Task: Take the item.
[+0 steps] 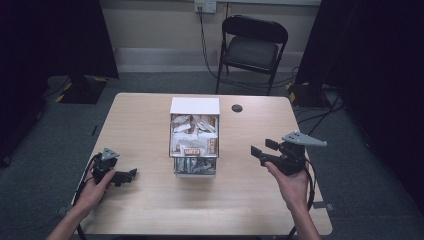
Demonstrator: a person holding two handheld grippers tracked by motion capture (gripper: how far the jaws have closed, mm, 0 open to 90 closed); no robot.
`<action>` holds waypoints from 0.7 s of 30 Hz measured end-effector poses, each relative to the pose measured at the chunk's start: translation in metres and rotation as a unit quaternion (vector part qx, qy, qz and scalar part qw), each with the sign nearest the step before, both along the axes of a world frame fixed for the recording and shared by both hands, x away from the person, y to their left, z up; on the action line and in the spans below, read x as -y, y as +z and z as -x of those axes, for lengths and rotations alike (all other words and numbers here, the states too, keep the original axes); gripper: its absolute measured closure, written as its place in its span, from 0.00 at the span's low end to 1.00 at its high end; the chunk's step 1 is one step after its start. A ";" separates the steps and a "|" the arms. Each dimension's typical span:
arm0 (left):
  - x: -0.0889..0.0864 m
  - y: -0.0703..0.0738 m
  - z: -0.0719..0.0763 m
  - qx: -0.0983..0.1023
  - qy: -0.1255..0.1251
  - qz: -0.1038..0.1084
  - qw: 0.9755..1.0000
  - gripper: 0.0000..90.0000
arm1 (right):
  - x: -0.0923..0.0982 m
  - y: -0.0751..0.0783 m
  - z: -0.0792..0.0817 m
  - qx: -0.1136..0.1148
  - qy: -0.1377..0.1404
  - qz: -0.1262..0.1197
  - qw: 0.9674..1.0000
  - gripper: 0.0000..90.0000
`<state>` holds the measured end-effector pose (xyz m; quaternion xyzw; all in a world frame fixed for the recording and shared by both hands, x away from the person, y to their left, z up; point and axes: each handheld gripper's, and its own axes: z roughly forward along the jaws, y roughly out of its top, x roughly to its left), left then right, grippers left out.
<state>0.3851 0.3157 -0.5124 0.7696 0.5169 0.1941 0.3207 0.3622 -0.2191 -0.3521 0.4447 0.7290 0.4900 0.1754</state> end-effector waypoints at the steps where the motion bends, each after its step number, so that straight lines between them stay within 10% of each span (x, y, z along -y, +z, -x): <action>1: 0.000 0.000 0.000 0.000 0.000 0.000 1.000 0.00 | -0.001 0.002 0.000 0.003 0.001 -0.001 1.000 0.39; 21: 0.000 0.000 0.000 0.000 0.000 0.000 1.000 0.00 | -0.036 0.038 -0.003 0.033 0.056 -0.012 0.998 0.45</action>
